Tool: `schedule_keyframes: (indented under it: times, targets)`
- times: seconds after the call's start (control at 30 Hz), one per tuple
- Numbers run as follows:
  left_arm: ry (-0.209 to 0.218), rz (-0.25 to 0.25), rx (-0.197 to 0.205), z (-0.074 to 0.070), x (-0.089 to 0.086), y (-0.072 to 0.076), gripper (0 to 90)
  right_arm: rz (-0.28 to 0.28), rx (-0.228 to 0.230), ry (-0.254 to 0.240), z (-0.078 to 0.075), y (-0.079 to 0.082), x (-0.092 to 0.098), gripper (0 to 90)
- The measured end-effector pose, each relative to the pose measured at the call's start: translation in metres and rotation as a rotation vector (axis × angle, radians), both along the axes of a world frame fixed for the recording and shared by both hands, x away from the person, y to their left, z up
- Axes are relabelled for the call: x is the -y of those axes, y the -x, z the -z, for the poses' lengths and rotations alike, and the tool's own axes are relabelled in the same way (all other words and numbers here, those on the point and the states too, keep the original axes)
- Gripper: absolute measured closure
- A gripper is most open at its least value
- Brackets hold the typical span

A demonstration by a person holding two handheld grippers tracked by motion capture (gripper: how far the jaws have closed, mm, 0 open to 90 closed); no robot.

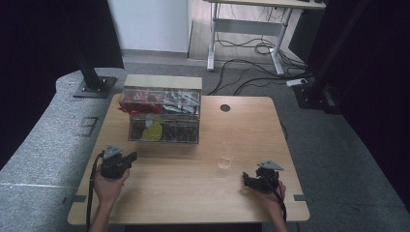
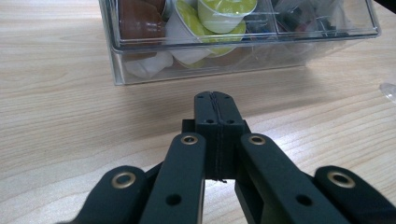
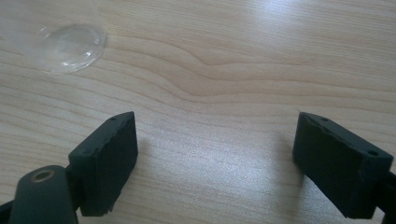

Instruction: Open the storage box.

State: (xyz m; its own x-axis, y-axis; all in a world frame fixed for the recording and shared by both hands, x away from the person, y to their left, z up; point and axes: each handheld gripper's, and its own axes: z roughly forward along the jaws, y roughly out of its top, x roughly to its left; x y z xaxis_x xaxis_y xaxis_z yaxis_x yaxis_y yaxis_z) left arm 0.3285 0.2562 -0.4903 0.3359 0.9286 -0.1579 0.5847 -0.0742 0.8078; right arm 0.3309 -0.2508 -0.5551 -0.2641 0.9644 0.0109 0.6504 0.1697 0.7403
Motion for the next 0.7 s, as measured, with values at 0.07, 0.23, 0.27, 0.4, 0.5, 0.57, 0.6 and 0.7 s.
schedule_keyframes:
  times: [0.07, 0.23, 0.27, 0.4, 0.5, 0.57, 0.6, 0.7]
  targets:
    - [0.01, -0.003, -0.004, 0.001, -0.001, -0.003, 90.0, 0.001, 0.0, 0.0, 0.0, 0.0, 0.0, 14.3]
    - [0.018, 0.0, -0.014, 0.004, -0.001, -0.007, 90.0, 0.004, -0.001, -0.001, 0.0, 0.0, 0.0, 14.3]
    - [0.027, 0.0, -0.019, 0.005, -0.002, -0.01, 90.0, 0.005, -0.001, -0.001, 0.0, 0.0, 0.0, 14.3]
    - [0.029, -0.001, -0.029, 0.008, -0.003, -0.014, 90.0, 0.006, -0.001, -0.001, 0.0, 0.0, 0.0, 14.3]
    - [0.036, -0.003, -0.036, 0.01, -0.004, -0.018, 90.0, 0.006, -0.001, -0.002, 0.0, 0.0, -0.001, 14.3]
    - [0.044, -0.003, -0.04, 0.011, -0.005, -0.02, 90.0, 0.006, -0.001, -0.001, 0.0, 0.0, 0.0, 14.3]
    - [0.049, -0.003, -0.04, 0.012, -0.005, -0.021, 90.0, 0.006, -0.001, -0.001, 0.0, 0.0, -0.001, 14.3]
    - [0.04, 0.002, -0.043, 0.012, -0.005, -0.025, 90.0, 0.009, -0.001, -0.001, 0.0, 0.0, -0.001, 14.3]
